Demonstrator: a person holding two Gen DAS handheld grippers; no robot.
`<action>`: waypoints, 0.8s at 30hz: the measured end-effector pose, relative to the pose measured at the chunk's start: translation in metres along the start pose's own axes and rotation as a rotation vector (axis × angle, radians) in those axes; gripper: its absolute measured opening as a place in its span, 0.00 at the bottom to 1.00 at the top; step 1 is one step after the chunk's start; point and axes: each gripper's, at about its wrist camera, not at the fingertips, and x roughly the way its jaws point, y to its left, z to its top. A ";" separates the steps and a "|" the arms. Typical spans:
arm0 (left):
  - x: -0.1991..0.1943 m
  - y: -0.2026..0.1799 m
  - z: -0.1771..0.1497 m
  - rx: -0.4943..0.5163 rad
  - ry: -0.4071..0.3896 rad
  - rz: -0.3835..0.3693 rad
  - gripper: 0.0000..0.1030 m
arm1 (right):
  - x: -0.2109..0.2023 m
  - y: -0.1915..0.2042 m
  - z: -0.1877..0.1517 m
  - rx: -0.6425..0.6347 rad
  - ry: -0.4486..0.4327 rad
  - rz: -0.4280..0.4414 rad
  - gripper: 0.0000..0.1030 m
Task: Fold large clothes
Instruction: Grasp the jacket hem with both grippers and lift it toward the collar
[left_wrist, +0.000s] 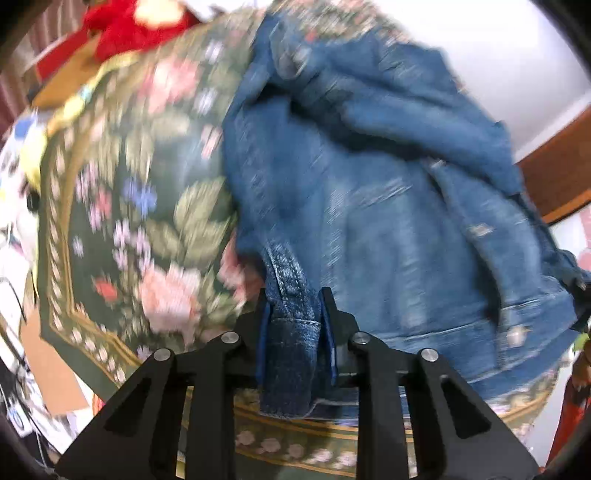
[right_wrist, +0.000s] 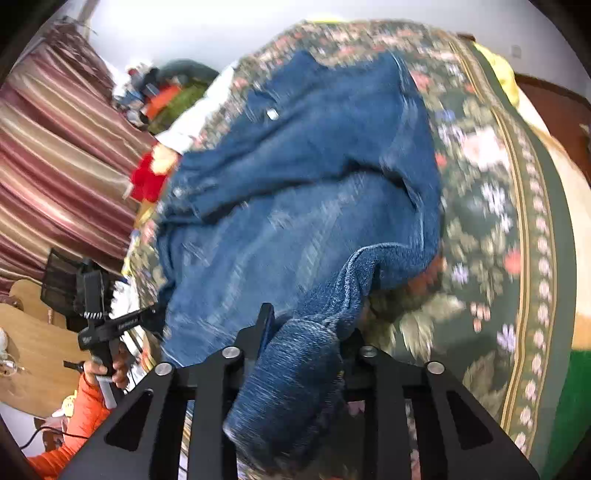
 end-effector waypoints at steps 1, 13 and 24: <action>-0.008 -0.005 0.003 0.008 -0.023 -0.011 0.23 | -0.002 0.003 0.004 -0.005 -0.014 0.004 0.21; -0.089 -0.036 0.112 0.023 -0.330 -0.051 0.21 | -0.031 0.021 0.083 -0.044 -0.203 0.015 0.17; -0.024 0.005 0.249 -0.182 -0.351 0.078 0.20 | 0.024 -0.006 0.233 0.032 -0.267 -0.098 0.16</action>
